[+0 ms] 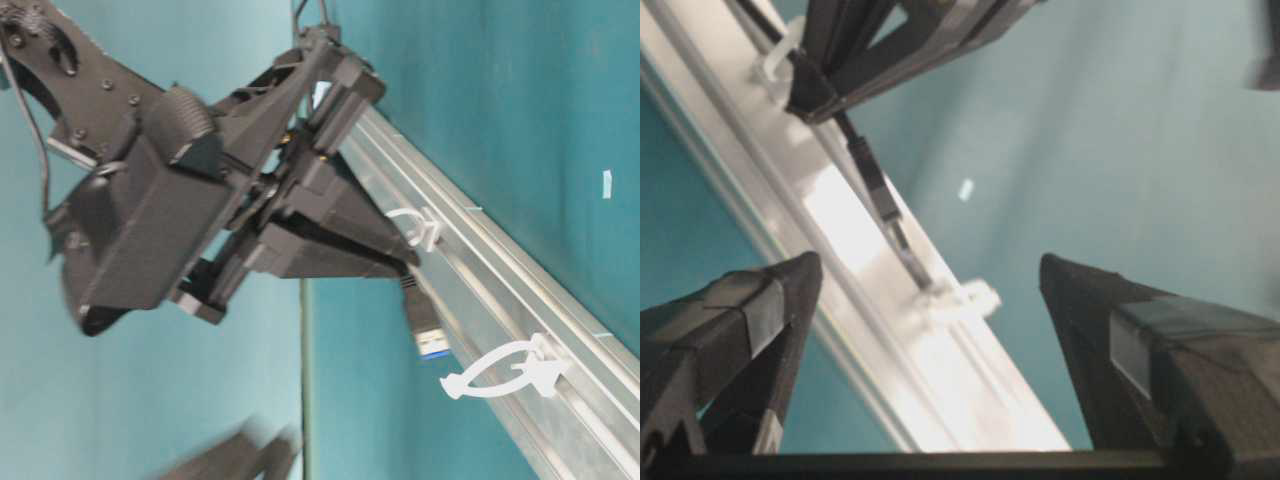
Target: Pass the USB cable through three rings with both arms.
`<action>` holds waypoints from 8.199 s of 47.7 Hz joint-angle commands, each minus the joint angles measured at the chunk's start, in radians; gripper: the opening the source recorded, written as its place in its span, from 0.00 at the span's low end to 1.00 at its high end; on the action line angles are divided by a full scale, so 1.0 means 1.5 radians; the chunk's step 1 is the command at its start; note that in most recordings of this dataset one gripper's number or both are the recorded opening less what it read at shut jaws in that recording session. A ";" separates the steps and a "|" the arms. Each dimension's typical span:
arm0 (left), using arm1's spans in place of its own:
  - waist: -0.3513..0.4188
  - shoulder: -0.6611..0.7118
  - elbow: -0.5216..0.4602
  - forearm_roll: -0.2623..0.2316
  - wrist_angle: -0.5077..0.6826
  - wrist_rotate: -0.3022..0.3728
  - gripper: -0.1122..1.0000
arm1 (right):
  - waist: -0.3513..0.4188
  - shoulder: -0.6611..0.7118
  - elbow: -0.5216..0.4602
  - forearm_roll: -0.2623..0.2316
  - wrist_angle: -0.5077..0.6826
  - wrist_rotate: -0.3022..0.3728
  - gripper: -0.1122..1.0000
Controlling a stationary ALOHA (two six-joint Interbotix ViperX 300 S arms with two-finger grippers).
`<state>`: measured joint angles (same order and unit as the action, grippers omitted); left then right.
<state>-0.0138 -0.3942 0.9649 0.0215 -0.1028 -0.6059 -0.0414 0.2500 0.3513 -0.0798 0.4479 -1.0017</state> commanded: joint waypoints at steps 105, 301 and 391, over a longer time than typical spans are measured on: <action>-0.146 -0.098 0.053 0.005 0.041 0.040 0.93 | 0.088 0.052 -0.048 0.016 -0.045 -0.004 0.16; -0.129 0.238 -0.064 0.005 -0.038 -0.229 0.18 | 0.032 0.024 -0.067 0.074 -0.041 0.124 0.86; -0.207 0.180 -0.052 0.005 0.015 -0.314 0.18 | -0.019 -0.119 0.072 0.074 -0.010 0.131 0.86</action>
<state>-0.3160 -0.1043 0.9035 0.0261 -0.0752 -1.0784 -0.0675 0.0951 0.4510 0.0307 0.4433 -0.8191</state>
